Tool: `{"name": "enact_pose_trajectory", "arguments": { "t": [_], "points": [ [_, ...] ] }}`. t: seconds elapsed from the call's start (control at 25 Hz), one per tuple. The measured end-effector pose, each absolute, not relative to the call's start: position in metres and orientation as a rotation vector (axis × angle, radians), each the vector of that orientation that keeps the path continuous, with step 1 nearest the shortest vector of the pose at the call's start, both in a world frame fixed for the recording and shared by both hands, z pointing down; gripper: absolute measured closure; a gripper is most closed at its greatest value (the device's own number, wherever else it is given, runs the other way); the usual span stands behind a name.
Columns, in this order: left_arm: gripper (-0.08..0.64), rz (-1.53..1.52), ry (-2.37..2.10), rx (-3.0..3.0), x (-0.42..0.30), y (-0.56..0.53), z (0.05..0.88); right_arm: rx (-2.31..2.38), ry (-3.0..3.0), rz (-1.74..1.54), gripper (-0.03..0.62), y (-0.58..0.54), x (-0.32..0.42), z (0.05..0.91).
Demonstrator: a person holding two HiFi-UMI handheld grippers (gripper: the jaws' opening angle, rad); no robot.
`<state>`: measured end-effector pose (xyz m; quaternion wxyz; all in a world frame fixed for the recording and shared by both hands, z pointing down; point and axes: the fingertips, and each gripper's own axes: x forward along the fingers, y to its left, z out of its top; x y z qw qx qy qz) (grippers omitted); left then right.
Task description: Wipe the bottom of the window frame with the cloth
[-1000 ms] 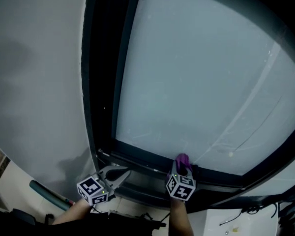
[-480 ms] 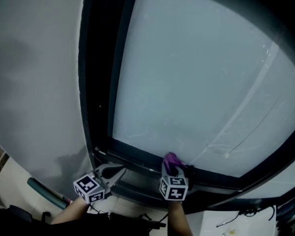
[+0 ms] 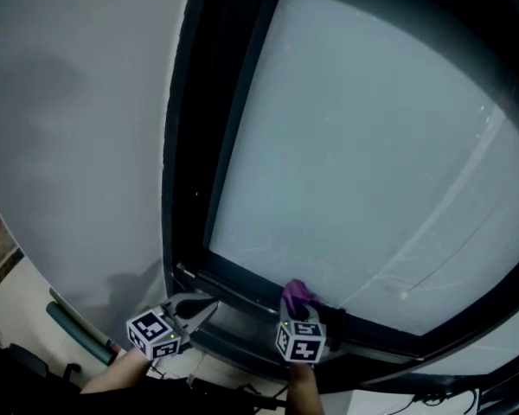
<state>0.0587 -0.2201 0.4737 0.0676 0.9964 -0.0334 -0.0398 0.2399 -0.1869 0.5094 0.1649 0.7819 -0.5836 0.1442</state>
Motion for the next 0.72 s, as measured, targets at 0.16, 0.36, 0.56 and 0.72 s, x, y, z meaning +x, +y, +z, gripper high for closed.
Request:
{"name": "enact_pose_trajectory", "arguments": {
  "t": [0.16,0.36,0.56,0.72],
  "points": [
    [0.558,-0.125,-0.121,2.999,0.049,-0.221,0.473,2.192,-1.664,0.39,0.522,-0.194,0.235,0.51],
    [0.558,-0.118,-0.171,2.989,0.039,-0.224,0.477,2.169,-1.677,0.376,0.522,-0.203,0.227,0.51],
    [0.558,-0.112,-0.206,2.98,0.028,-0.225,0.483,2.147,-1.705,0.396,0.522,-0.213,0.217,0.511],
    [0.558,-0.127,-0.251,2.975,0.019,-0.23,0.481,2.111,-1.722,0.384,0.522,-0.222,0.21,0.509]
  ]
}}
